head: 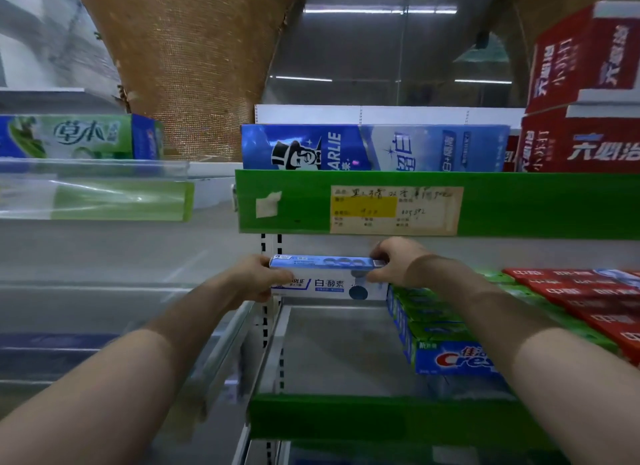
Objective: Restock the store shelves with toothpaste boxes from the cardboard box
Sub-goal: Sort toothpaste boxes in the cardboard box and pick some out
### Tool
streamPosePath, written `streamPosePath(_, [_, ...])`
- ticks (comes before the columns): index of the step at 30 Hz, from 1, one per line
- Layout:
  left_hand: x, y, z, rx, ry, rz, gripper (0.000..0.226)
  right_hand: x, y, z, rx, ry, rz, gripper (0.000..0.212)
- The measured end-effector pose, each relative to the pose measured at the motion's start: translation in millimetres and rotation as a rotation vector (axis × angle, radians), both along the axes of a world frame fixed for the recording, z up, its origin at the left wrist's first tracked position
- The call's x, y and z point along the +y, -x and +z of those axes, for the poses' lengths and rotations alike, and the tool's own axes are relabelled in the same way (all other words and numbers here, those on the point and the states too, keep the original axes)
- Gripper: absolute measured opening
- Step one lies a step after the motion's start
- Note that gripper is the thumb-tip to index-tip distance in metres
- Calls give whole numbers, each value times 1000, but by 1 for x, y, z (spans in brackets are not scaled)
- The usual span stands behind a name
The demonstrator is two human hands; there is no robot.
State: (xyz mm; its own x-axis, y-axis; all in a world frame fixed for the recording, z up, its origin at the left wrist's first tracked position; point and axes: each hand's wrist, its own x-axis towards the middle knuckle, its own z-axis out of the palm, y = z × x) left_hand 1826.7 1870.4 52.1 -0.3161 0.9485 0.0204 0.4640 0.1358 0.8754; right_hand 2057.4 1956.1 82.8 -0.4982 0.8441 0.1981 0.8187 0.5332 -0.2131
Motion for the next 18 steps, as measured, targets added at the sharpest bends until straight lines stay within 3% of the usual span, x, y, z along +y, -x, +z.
streamPosePath(8, [12, 5, -1, 110, 57, 37, 20, 1, 5, 2, -164, -114, 20, 33])
streamPosePath(18, [11, -3, 2, 203, 85, 91, 18, -3, 5, -2, -208, -155, 35, 30])
